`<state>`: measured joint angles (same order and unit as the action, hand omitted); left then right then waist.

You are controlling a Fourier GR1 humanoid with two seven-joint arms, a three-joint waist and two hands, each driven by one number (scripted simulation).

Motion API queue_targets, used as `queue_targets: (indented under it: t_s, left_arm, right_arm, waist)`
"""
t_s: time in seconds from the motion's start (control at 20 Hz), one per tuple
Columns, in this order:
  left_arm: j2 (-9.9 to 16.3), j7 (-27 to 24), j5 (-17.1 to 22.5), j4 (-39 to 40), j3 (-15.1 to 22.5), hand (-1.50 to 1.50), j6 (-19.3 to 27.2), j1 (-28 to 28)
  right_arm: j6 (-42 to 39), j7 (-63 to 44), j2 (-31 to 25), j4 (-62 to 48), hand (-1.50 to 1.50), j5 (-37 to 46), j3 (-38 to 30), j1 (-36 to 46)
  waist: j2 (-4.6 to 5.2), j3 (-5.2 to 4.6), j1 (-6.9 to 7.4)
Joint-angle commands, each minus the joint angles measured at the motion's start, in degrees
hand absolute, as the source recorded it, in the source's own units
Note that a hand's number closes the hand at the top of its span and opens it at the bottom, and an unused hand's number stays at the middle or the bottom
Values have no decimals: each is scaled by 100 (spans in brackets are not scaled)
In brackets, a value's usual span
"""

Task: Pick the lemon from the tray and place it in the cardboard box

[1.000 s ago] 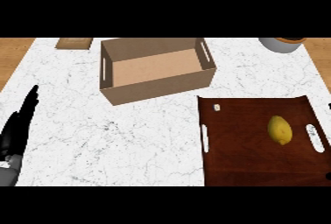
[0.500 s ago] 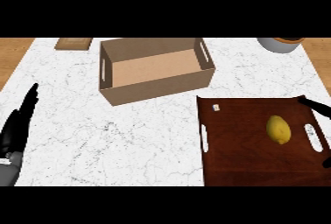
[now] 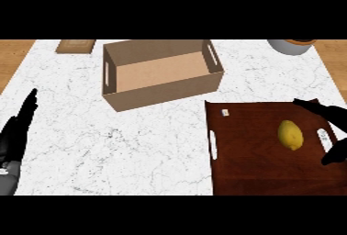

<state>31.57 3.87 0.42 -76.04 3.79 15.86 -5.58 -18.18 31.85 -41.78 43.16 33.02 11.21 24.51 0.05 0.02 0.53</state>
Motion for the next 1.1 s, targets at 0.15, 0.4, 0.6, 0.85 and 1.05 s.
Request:
queue_targets:
  t_s: [0.15,0.4,0.6,0.85,1.05]
  left_arm:
    - [-333,187,-516,-255,-91,0,90,19]
    - [-404,175,-459,-176,-389,0,-256,44]
    - [-325,49,-479,119,-690,0,-500,-101]
    - [-380,-218,-509,312,-885,0,-725,-124]
    - [-779,-400,-826,596,-783,0,-458,-163]
  right_arm:
    - [86,26,323,-232,-150,530,-125,150]
    - [95,120,537,-45,-150,608,-281,-179]
    - [-246,334,506,223,-150,564,-432,-181]
    - [-718,-38,531,1417,-150,384,-603,-522]
    - [-1194,-737,615,2111,-150,492,-576,-668]
  waist:
    - [-7,0,-26]
    - [-11,-1,-41]
    - [-6,-2,-41]
    - [-14,-5,-69]
    - [-12,-7,-82]
